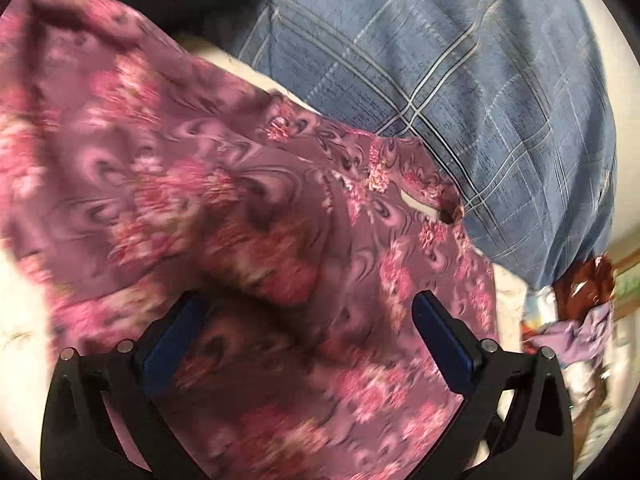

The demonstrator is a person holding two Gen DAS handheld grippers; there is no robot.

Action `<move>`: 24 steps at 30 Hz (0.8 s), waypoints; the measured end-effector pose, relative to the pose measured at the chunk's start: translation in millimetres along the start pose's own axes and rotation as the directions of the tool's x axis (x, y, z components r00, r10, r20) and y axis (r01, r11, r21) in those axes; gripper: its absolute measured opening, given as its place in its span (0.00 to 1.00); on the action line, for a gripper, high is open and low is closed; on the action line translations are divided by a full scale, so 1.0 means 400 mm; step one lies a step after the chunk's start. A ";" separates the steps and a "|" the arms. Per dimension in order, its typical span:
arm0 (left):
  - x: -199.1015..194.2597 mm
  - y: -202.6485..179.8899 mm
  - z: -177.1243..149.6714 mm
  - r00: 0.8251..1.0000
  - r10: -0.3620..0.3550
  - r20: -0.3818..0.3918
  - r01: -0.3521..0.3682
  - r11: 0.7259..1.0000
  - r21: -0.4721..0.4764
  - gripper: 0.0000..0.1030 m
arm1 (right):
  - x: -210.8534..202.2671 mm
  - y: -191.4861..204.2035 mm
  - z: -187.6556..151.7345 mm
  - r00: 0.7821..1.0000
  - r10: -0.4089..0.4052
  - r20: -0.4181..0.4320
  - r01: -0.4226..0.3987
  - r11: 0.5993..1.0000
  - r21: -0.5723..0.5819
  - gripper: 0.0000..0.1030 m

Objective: Fold small clothes

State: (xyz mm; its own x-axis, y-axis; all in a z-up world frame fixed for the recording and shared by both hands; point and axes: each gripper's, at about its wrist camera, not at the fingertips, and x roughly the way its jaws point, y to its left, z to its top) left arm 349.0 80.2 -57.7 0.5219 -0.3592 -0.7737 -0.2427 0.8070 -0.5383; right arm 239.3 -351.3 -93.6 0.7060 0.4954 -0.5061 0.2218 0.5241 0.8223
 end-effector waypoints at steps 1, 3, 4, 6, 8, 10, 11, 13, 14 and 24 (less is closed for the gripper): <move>0.003 -0.009 0.015 1.000 -0.006 0.027 0.006 1.000 -0.013 1.00 | 0.008 -0.002 0.002 1.000 0.004 0.008 -0.004 1.000 0.011 0.43; 0.001 -0.015 0.031 0.999 -0.010 0.047 0.011 1.000 -0.026 0.68 | 0.014 -0.004 0.009 0.999 0.027 0.028 -0.028 0.999 0.036 0.39; -0.001 -0.018 0.040 0.999 0.011 0.043 -0.009 0.999 -0.035 0.30 | 0.018 -0.002 0.014 0.999 0.030 0.037 -0.031 0.999 0.039 0.34; -0.024 -0.007 0.045 0.999 0.005 0.038 -0.002 0.997 -0.074 0.15 | 0.027 0.011 0.030 0.999 0.033 0.014 -0.033 0.999 0.017 0.04; -0.066 0.014 0.037 0.995 0.045 0.084 -0.037 0.995 -0.090 0.15 | -0.005 0.040 0.036 0.995 0.084 0.057 -0.083 0.996 -0.028 0.03; -0.092 0.045 0.023 0.989 0.101 0.106 -0.091 0.991 -0.098 0.15 | -0.040 0.059 0.030 0.989 0.123 0.077 -0.116 0.990 -0.084 0.03; -0.096 0.066 0.015 0.987 0.117 0.109 -0.105 0.989 -0.107 0.15 | -0.044 0.057 0.023 0.988 0.139 0.063 -0.134 0.987 -0.086 0.03; -0.089 0.106 0.001 0.984 0.162 0.079 -0.151 0.980 -0.128 0.15 | -0.034 0.033 0.002 0.994 0.109 0.021 -0.107 0.992 -0.070 0.03; -0.085 0.122 -0.002 0.988 0.141 0.060 -0.131 0.980 -0.150 0.15 | -0.018 0.013 -0.008 0.998 0.070 -0.012 -0.070 0.996 -0.060 0.03; -0.092 0.039 -0.026 1.000 -0.018 0.015 0.020 0.992 -0.127 0.74 | -0.023 -0.038 -0.027 0.999 0.041 -0.016 -0.041 0.999 -0.004 0.13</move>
State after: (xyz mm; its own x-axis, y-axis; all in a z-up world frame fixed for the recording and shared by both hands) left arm 317.5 101.0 -41.1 0.5384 -0.3665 -0.7588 -0.3343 0.7337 -0.5916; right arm 222.3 -356.4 -104.5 0.7035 0.5276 -0.4761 0.1898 0.5061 0.8413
